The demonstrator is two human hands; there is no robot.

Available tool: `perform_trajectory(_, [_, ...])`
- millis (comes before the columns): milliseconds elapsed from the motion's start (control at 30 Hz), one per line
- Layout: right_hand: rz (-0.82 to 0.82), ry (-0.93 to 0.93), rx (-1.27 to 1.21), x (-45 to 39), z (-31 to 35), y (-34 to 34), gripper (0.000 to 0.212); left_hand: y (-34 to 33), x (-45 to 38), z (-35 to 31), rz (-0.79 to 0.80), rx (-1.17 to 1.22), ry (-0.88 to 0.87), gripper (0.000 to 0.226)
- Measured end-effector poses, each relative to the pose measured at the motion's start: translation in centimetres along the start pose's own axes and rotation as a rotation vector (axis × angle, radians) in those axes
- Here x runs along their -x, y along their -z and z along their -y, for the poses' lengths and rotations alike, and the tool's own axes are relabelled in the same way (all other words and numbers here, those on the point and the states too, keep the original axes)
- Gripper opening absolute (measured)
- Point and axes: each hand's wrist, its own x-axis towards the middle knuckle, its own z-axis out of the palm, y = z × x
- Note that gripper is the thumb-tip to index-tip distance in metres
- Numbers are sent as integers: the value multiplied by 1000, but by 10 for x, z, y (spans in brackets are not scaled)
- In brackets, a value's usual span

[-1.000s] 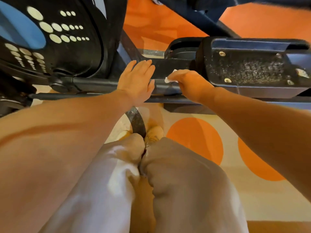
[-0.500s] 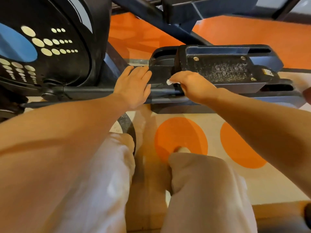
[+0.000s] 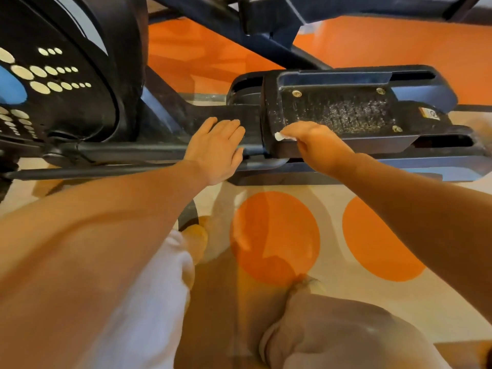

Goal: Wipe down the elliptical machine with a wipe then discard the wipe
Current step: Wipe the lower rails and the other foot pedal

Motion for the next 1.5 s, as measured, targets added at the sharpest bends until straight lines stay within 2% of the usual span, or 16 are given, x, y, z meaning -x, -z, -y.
perform_trajectory(267, [-25,-55,-4,-4,-27,6,42,-8,-29,-28,-14,158,39,47])
perform_trajectory(500, [24,-15,0,-13,-31,13,44,-18,-33,-48,-57,267,226,39])
perform_trajectory(633, [40,36,11,-14,-37,12,43,-21,-41,-61,-65,303,278,41])
perform_trajectory(833, [52,46,-52,-16,-47,9,37,-19,-54,-83,-59,318,332,38])
perform_trajectory(1000, [105,-29,-179,-23,-42,3,35,-28,-61,-88,-72,336,383,34])
perform_trajectory(1300, [86,2,-48,-29,-46,-8,38,-36,-70,-87,-120,323,315,38])
perform_trajectory(1500, [139,39,-31,-49,-52,-23,45,-53,-63,-97,73,385,450,57])
